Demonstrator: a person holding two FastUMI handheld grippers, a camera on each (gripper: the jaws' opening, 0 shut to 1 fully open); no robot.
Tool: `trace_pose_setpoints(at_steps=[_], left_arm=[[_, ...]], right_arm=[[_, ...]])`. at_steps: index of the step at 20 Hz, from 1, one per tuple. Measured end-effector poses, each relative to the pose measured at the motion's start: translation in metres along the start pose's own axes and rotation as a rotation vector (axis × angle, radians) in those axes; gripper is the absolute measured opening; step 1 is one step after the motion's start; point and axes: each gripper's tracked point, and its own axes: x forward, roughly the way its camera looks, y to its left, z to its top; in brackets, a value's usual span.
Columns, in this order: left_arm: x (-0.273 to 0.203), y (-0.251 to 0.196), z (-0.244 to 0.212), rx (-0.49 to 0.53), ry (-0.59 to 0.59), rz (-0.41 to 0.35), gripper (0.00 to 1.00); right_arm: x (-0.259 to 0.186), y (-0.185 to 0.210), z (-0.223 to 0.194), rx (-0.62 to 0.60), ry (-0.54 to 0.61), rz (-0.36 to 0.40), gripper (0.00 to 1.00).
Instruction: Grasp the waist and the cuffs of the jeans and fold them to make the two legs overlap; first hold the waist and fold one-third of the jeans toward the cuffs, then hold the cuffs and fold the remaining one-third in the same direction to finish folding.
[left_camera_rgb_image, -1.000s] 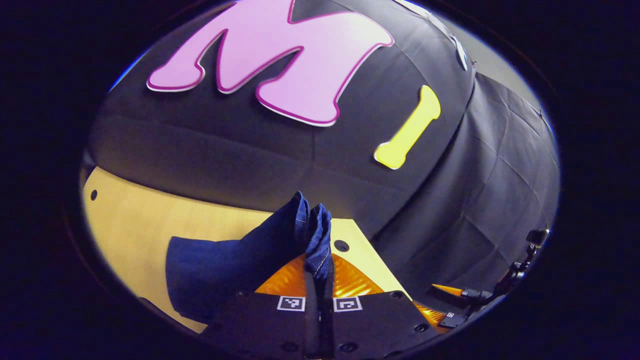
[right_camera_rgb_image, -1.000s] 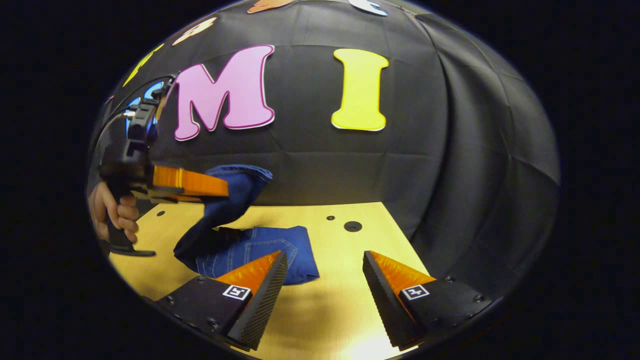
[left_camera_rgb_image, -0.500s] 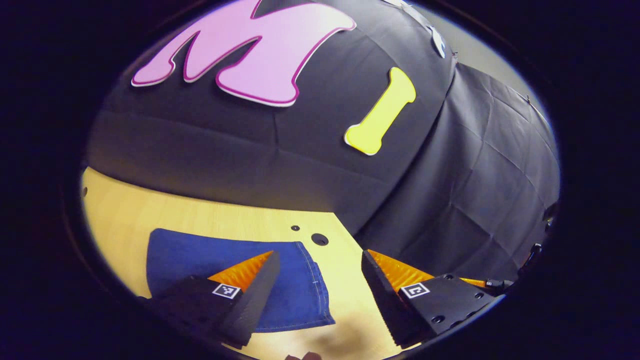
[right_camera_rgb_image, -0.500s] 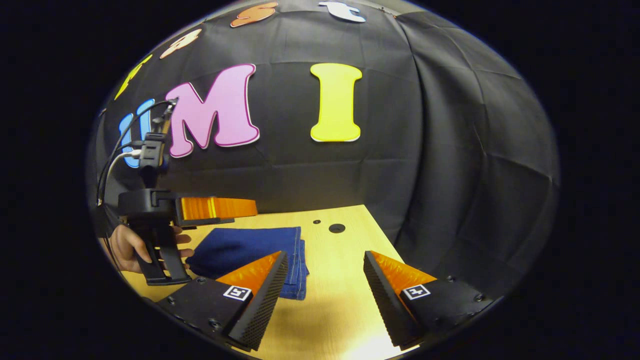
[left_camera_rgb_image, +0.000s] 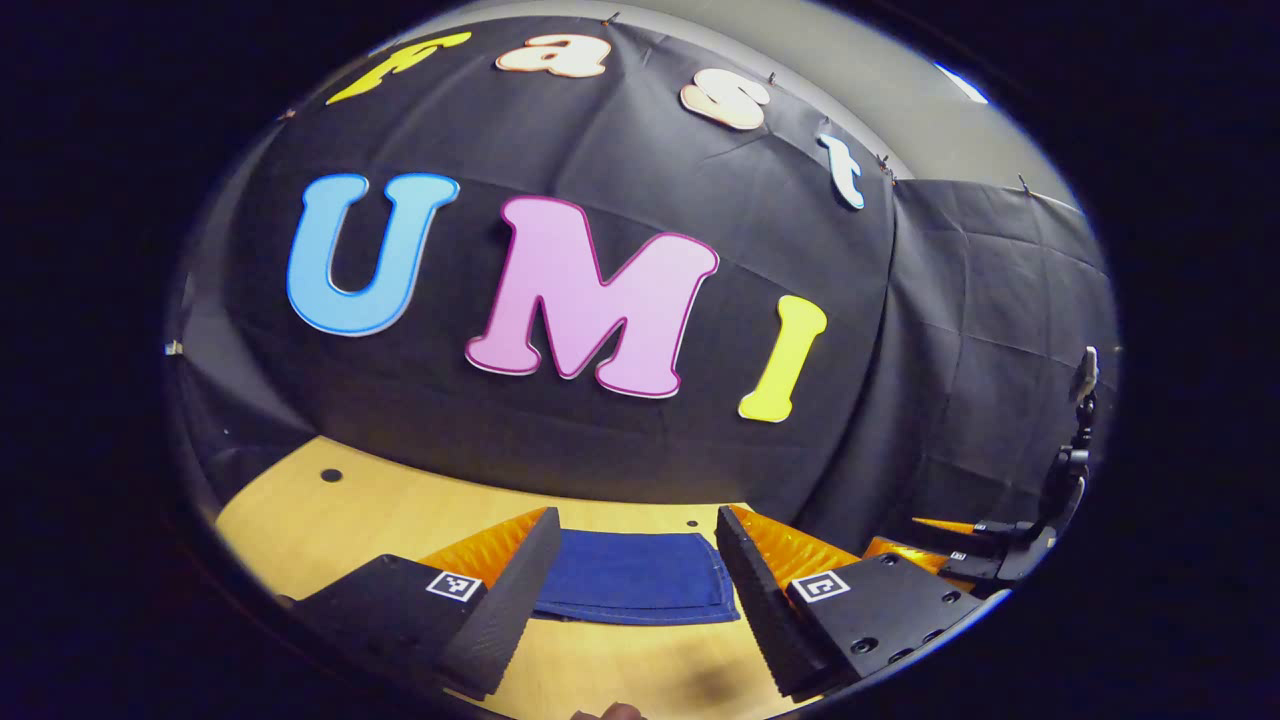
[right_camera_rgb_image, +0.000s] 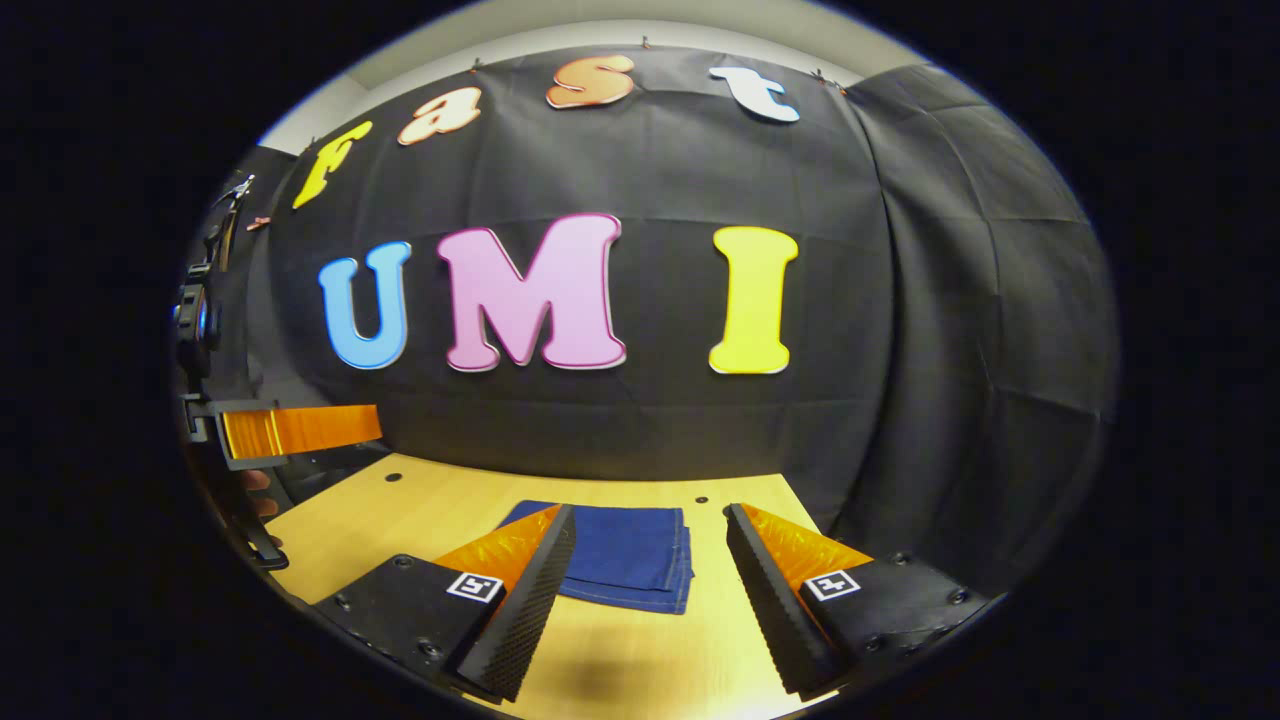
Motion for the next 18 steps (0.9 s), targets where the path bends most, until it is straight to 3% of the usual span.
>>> trace_pose_setpoints(at_steps=[2,3,4,8,10,11,18], left_arm=[[-0.05,0.019,0.018,0.005,-0.037,0.042,0.96],[-0.068,0.028,0.024,0.003,-0.053,0.061,0.96],[-0.086,0.036,0.026,0.0,-0.064,0.081,0.96],[-0.142,0.063,0.033,-0.009,-0.1,0.134,0.96],[-0.159,0.074,0.031,-0.006,-0.098,0.152,0.96],[-0.163,0.081,0.032,-0.011,-0.098,0.169,0.96],[-0.19,0.104,0.032,-0.029,-0.075,0.264,0.96]], right_arm=[[-0.023,0.021,0.02,-0.011,-0.047,0.022,0.93],[-0.035,0.03,0.03,-0.023,-0.074,0.028,0.84],[-0.049,0.04,0.042,-0.035,-0.101,0.036,0.93],[-0.086,0.085,0.064,-0.077,-0.152,0.098,0.95],[-0.094,0.105,0.067,-0.098,-0.162,0.12,0.99],[-0.096,0.117,0.068,-0.099,-0.164,0.142,0.96],[-0.098,0.166,0.069,-0.104,-0.138,0.289,0.96]])
